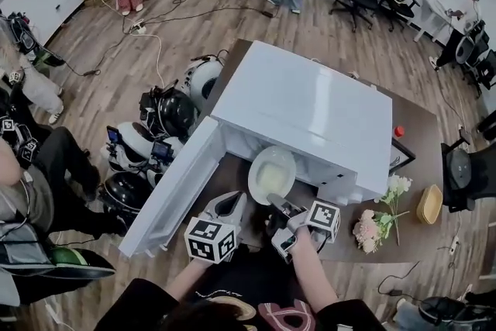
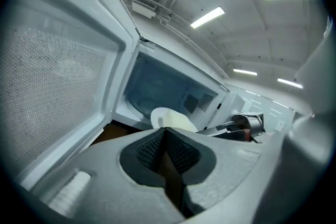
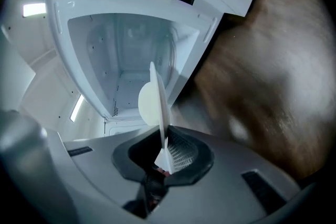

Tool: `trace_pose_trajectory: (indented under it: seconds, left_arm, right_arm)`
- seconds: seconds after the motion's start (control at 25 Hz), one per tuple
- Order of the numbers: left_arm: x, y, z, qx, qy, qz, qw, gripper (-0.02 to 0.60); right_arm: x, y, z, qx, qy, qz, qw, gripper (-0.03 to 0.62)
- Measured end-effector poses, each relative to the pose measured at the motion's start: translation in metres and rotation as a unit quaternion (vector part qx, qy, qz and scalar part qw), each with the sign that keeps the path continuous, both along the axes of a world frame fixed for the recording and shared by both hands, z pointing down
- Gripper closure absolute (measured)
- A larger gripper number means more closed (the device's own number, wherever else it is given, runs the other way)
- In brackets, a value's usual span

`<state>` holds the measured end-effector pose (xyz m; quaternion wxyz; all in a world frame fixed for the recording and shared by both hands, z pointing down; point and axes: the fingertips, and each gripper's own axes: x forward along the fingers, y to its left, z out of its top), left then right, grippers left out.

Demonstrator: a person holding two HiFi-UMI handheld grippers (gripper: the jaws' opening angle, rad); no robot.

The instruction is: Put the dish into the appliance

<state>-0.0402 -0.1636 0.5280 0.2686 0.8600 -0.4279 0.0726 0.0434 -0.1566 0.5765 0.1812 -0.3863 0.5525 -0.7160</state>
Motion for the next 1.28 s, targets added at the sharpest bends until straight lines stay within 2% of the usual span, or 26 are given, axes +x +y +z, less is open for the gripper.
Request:
trace_pose_trajectory:
  seconds: [0.24, 0.64, 1.28]
  left_arm:
    - [-0.008, -0.008, 0.0, 0.003, 0.005, 0.022, 0.9998, 0.572]
    - [-0.013, -0.01, -0.001, 0.005, 0.003, 0.027, 0.9996, 0.572]
    - [-0.018, -0.013, 0.0, 0.007, 0.001, 0.023, 0.9997, 0.572]
  right_arm:
    - [-0.007, -0.013, 0.009, -0.01, 0.006, 0.019, 1.0, 0.554]
    - [-0.017, -0.027, 0.007, -0.027, -0.055, 0.05, 0.997, 0.548]
    - [-0.011, -0.05, 0.011, -0.038, -0.063, 0.074, 0.995, 0.548]
